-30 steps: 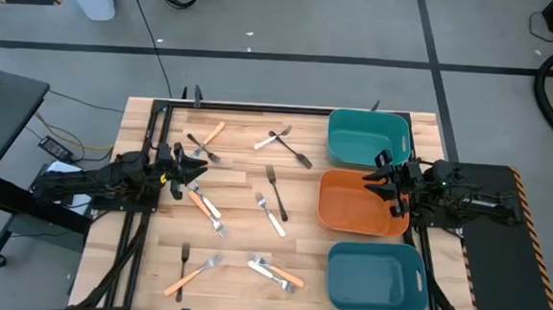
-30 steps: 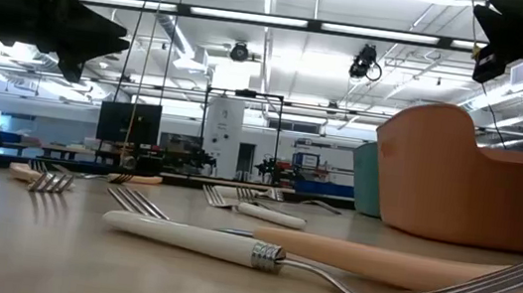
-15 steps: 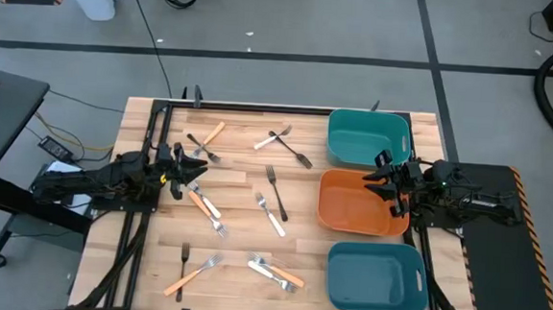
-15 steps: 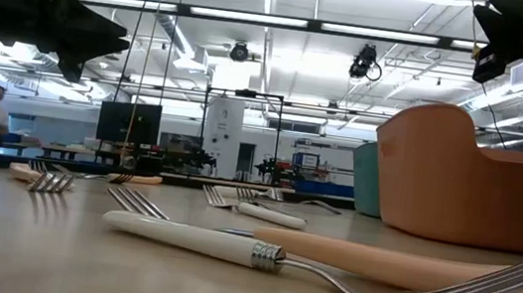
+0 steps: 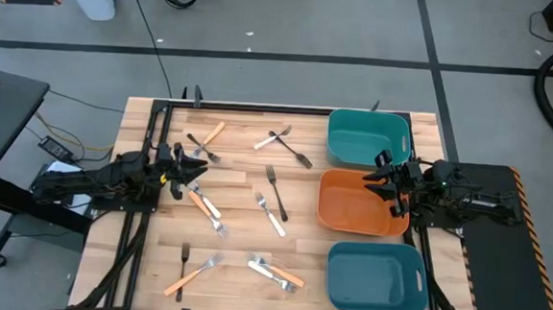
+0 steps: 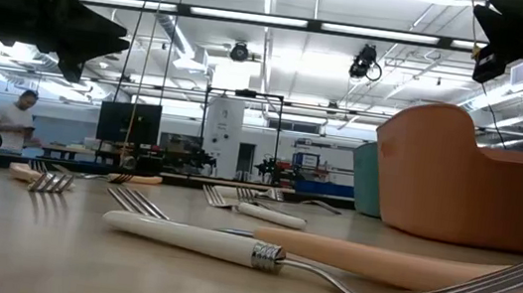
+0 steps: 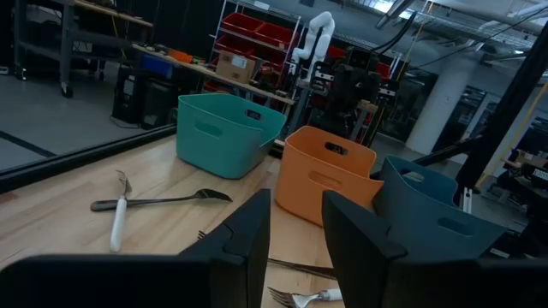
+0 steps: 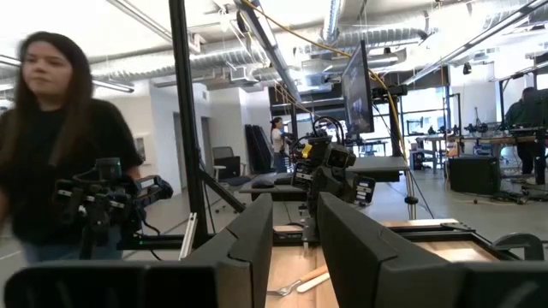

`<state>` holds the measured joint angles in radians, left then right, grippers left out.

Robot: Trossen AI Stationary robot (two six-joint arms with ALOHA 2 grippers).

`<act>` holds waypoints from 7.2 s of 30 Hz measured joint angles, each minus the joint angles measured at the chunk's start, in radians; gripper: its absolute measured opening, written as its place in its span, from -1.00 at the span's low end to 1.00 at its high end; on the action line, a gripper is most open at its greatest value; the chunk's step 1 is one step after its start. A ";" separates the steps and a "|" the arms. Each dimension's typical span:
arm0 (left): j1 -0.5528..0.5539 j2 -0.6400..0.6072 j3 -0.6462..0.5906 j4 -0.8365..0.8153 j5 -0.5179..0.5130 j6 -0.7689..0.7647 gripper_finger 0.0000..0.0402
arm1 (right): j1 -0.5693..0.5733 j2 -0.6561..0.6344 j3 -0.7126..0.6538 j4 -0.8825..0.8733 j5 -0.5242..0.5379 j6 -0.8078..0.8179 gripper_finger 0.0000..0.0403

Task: Sort silverware by color (type)

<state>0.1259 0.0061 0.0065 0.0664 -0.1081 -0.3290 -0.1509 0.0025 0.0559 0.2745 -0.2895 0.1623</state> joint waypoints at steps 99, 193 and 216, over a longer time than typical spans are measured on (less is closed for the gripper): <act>0.057 0.355 0.751 -0.392 -0.285 0.184 -0.46 | -0.151 0.924 0.834 -0.018 0.649 -0.093 -0.41; -0.152 1.140 0.804 -0.931 0.194 0.185 -0.46 | -0.402 1.542 1.810 -1.124 0.273 -0.218 -0.41; -0.278 1.505 0.804 -0.933 0.128 0.179 -0.28 | -0.407 1.542 1.809 -1.219 0.271 -0.296 -0.41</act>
<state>-0.1523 1.5107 0.8101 -0.8665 0.0196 -0.1505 -0.5579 1.5444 1.8652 -0.9443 -0.0181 -0.1341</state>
